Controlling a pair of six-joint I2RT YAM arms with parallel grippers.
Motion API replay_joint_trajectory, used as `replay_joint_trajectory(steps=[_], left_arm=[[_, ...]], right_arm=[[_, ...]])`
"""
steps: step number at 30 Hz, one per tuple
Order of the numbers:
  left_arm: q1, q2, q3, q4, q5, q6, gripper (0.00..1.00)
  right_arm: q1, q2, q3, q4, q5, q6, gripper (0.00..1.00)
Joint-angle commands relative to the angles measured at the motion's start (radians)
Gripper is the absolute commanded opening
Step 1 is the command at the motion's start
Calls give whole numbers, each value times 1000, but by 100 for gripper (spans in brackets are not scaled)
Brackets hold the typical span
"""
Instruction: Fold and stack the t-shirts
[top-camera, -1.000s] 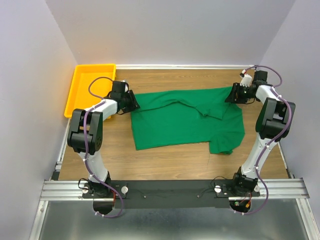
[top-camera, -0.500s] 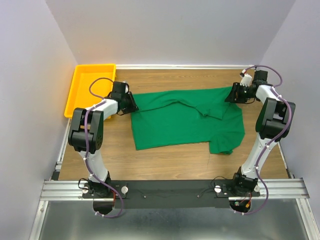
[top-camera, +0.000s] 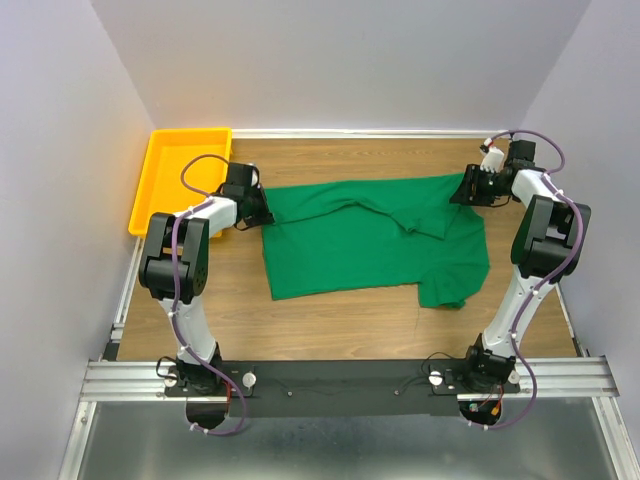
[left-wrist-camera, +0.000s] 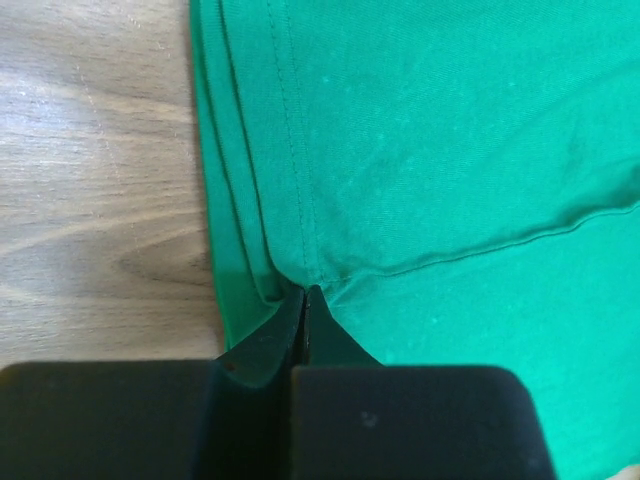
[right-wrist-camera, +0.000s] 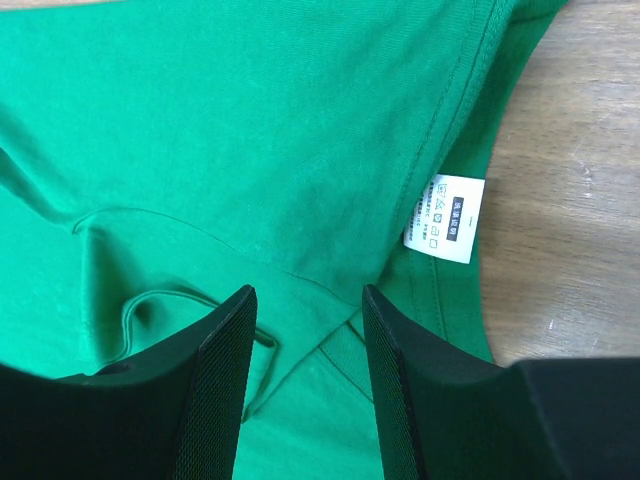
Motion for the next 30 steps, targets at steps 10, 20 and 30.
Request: replay_joint_trajectory(steps=[10, 20, 30], left_arm=[[-2, -46, 24, -9, 17, 25, 0], [-2, -48, 14, 6, 34, 22, 0], [-2, -39, 24, 5, 38, 23, 0]], right_arm=[[-5, 14, -10, -1, 10, 27, 51], [-7, 63, 29, -1, 74, 46, 45], [-7, 89, 42, 1, 74, 50, 39]])
